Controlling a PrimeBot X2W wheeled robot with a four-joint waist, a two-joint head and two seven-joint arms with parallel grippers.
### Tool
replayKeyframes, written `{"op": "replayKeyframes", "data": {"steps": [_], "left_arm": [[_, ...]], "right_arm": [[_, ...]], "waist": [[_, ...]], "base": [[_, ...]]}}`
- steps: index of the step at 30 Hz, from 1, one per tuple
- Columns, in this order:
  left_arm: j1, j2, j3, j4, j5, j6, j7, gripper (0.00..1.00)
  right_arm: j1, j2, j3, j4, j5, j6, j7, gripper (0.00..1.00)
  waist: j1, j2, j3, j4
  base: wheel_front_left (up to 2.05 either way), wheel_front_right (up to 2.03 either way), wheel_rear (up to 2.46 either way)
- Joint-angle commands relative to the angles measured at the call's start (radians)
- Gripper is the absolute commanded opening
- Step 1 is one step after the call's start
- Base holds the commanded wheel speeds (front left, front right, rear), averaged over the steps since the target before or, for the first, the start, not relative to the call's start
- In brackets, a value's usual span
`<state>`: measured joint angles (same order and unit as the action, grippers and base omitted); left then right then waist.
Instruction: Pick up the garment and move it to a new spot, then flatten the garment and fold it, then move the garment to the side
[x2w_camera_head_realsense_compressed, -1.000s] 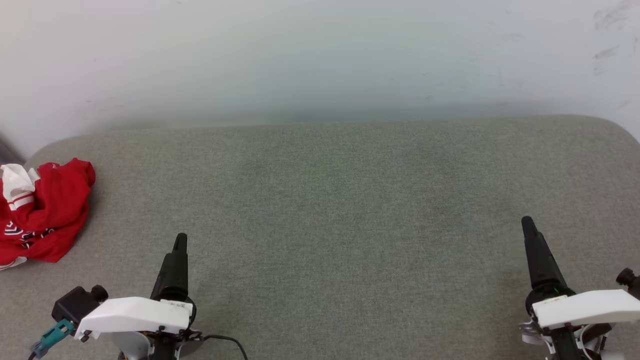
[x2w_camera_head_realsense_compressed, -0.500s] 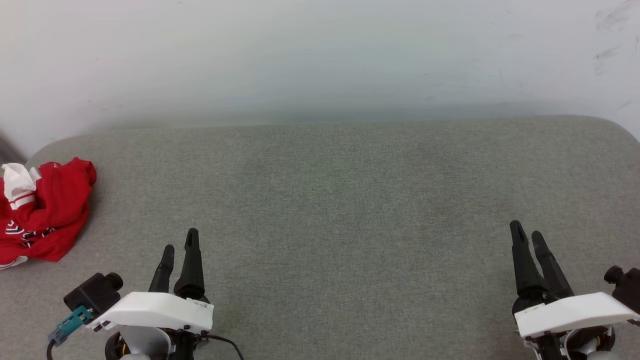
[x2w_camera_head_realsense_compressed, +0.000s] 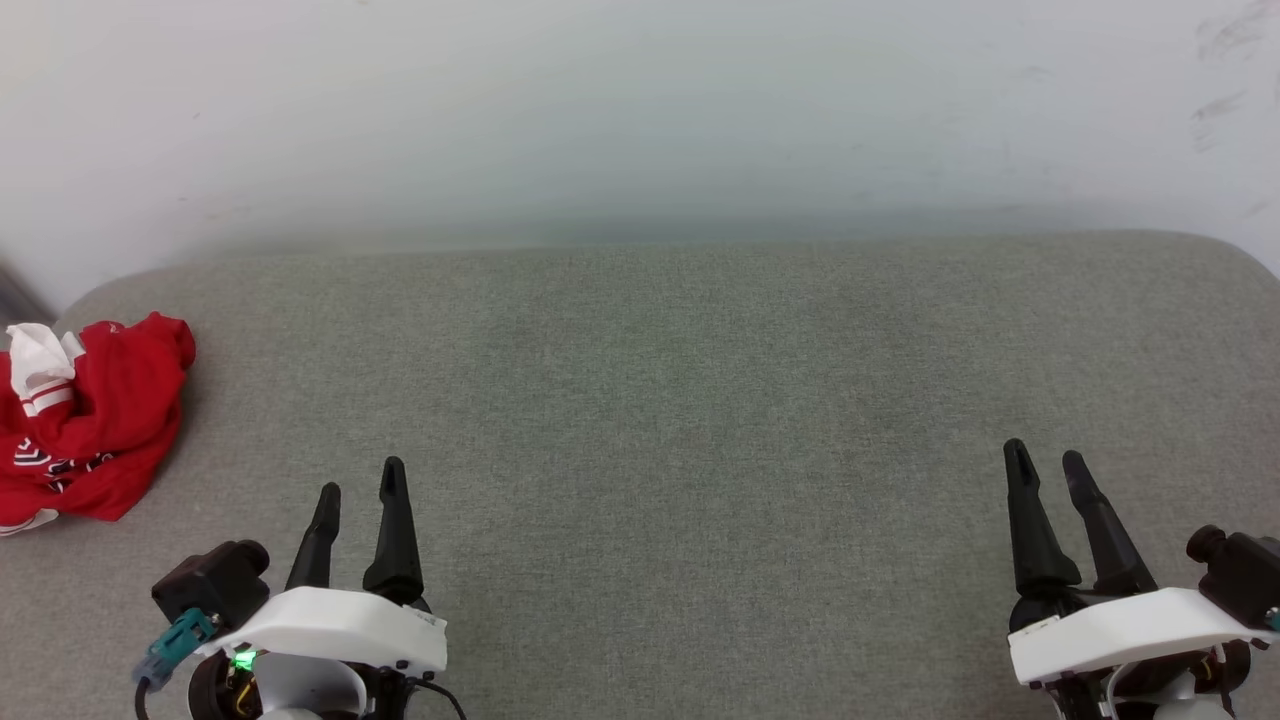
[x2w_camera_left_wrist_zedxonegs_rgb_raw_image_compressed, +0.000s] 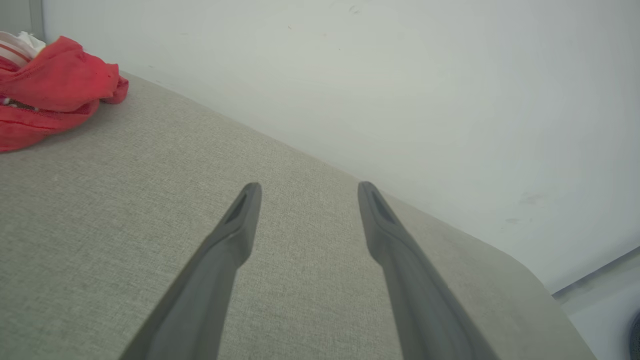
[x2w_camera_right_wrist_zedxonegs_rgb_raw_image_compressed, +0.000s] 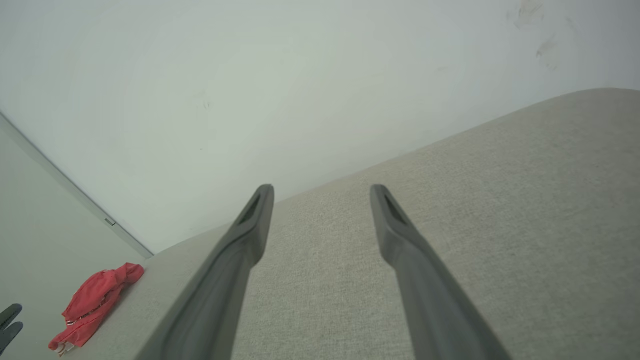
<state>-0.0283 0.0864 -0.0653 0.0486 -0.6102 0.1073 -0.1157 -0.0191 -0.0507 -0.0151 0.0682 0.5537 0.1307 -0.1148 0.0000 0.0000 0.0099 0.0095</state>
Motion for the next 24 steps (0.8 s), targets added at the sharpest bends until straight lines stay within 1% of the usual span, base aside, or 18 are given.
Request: {"op": "replayKeyframes", "data": {"steps": [1,17,24], "left_arm": [[-0.003,0.011,-0.012,-0.019,0.036,0.009,-0.012,1.0],[0.008,0.03,-0.067,-0.043,0.195,0.045,-0.052,1.0],[0.015,0.035,-0.08,-0.047,0.257,0.057,-0.068,1.0]], "right_arm": [[0.002,0.0,0.003,-0.019,-0.041,0.0,-0.012,1.0],[0.014,0.0,0.012,-0.05,-0.217,0.0,-0.053,1.0],[0.019,0.0,0.012,-0.06,-0.275,0.0,-0.069,1.0]], "waist": [[0.0,0.0,0.0,0.001],[0.0,0.0,0.006,0.003],[0.0,0.0,0.006,0.002]], "base": [[0.0,0.0,0.0],[0.0,0.0,0.0],[0.0,0.0,0.0]]}}
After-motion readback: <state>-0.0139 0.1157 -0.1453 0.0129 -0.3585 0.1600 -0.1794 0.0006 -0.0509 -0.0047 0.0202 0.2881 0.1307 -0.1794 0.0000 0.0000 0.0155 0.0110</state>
